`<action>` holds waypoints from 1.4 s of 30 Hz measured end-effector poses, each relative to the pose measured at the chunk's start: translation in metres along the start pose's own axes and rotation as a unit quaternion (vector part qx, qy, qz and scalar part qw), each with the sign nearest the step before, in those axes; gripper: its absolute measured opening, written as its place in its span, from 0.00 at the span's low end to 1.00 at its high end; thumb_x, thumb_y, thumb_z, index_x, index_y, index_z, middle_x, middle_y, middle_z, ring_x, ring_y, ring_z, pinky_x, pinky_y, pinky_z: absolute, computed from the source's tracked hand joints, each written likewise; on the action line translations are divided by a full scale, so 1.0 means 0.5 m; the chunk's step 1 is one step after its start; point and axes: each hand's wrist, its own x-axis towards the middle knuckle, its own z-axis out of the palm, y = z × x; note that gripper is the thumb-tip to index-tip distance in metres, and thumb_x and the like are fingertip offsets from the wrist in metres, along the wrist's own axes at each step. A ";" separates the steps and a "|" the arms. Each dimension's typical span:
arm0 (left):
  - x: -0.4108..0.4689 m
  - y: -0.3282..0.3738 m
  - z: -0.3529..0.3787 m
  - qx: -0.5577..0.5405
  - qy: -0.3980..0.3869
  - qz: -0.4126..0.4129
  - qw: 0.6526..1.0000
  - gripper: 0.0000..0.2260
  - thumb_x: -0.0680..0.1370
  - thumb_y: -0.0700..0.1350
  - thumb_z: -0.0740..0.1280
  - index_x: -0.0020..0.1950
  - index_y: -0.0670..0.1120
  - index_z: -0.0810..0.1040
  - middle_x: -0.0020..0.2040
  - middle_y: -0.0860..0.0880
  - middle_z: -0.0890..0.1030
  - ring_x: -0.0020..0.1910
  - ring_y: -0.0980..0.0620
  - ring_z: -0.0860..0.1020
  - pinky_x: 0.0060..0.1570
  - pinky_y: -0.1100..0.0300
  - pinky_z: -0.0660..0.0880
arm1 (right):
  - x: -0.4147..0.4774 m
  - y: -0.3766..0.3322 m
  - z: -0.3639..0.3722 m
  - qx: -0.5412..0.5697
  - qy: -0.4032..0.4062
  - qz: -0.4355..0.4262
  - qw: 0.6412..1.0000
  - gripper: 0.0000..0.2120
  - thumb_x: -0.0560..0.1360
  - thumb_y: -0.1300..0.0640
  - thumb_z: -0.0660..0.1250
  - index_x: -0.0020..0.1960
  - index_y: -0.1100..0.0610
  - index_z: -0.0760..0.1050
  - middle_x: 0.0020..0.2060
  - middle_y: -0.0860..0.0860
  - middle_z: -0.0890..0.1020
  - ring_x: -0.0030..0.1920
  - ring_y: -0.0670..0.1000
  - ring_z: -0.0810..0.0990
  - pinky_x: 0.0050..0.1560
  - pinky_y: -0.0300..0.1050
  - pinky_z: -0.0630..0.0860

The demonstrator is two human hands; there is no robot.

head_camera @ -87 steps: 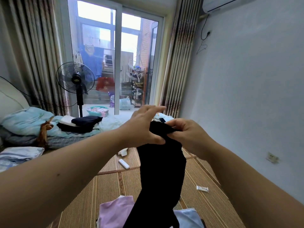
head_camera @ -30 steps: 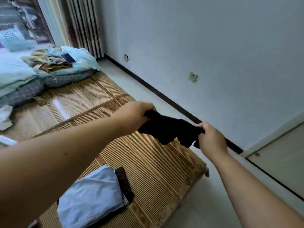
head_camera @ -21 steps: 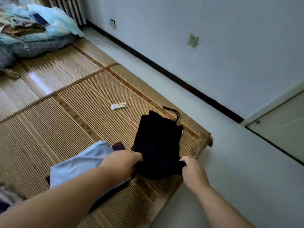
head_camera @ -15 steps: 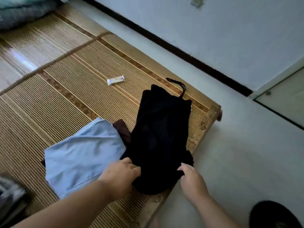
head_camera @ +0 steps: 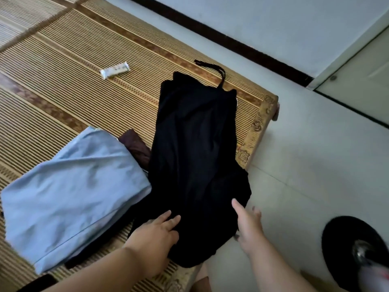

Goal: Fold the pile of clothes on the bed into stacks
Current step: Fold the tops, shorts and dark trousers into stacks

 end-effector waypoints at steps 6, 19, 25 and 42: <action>0.013 -0.013 0.023 -0.054 0.028 -0.005 0.998 0.19 0.75 0.46 0.61 0.66 0.54 0.70 0.80 0.56 0.46 0.78 0.54 0.40 0.75 0.54 0.52 | 0.055 -0.004 0.025 0.184 -0.129 0.124 0.967 0.20 0.70 0.51 0.75 0.58 0.58 0.80 0.48 0.60 0.85 0.48 0.62 0.84 0.42 0.54 0.81; 0.029 0.045 0.021 -0.101 -0.006 0.027 0.995 0.15 0.79 0.48 0.60 0.66 0.56 0.70 0.79 0.59 0.48 0.78 0.53 0.43 0.75 0.48 0.53 | -0.086 -0.073 0.038 -0.166 0.038 -0.350 0.921 0.13 0.71 0.55 0.72 0.42 0.46 0.67 0.46 0.38 0.76 0.45 0.41 0.77 0.39 0.30 0.67; 0.030 0.053 0.034 -0.082 -0.012 0.017 0.996 0.15 0.81 0.50 0.59 0.68 0.55 0.68 0.79 0.58 0.50 0.79 0.51 0.45 0.75 0.47 0.53 | -0.064 -0.015 0.103 -0.464 -0.176 -0.333 0.802 0.06 0.75 0.52 0.68 0.49 0.45 0.71 0.69 0.45 0.73 0.74 0.47 0.62 0.68 0.45 0.65; -0.024 0.031 -0.052 -0.269 0.010 0.029 0.963 0.11 0.74 0.54 0.68 0.43 0.69 0.68 0.43 0.66 0.76 0.44 0.70 0.74 0.41 0.76 0.69 | -0.079 0.011 -0.029 -0.518 -0.313 -0.283 0.744 0.17 0.70 0.60 0.61 0.52 0.42 0.79 0.49 0.39 0.82 0.56 0.42 0.77 0.55 0.37 0.69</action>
